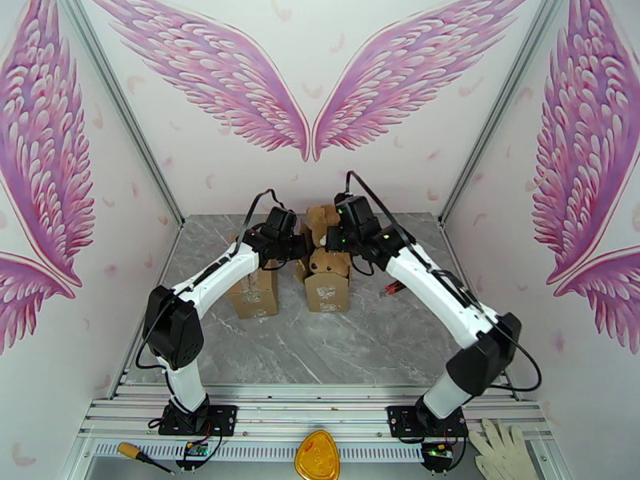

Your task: Unpack the express box

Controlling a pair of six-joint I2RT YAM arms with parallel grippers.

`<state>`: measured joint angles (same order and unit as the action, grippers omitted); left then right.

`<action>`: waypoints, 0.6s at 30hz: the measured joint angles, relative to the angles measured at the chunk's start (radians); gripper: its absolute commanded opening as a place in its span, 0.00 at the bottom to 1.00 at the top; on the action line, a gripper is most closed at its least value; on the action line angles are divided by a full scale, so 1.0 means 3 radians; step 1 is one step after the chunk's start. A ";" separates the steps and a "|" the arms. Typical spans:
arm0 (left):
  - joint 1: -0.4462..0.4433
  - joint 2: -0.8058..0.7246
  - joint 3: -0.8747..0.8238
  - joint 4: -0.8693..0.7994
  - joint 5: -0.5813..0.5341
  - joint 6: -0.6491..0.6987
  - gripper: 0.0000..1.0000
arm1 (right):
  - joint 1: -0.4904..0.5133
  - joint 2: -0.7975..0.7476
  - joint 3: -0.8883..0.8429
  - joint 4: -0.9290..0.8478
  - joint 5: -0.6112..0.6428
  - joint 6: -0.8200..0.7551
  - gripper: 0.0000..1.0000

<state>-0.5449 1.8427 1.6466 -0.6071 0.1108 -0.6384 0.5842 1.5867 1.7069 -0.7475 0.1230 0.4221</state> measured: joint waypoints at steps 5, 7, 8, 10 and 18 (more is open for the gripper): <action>0.0001 0.0041 0.0081 -0.0066 0.0000 -0.0001 0.00 | -0.0019 -0.0380 -0.0139 0.0239 0.0031 -0.0008 0.00; 0.0003 0.0065 0.0120 -0.0084 -0.0003 -0.0004 0.00 | -0.0046 -0.0495 -0.0161 0.0278 0.0047 -0.0020 0.00; 0.0003 0.0074 0.0136 -0.0099 -0.0005 -0.0005 0.00 | -0.0078 -0.0563 -0.0173 0.0303 0.0067 -0.0028 0.00; 0.0003 0.0094 0.0168 -0.0120 -0.0013 -0.0014 0.00 | -0.0188 -0.0706 -0.0175 0.0312 0.0131 -0.0033 0.00; 0.0003 0.0289 0.0422 -0.0155 -0.0011 -0.0074 0.00 | -0.0971 -0.1263 -0.0243 0.0299 0.0305 -0.0230 0.00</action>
<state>-0.5442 1.9293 1.7733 -0.6537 0.1074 -0.6605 0.2928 1.2079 1.6341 -0.6579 0.2146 0.3531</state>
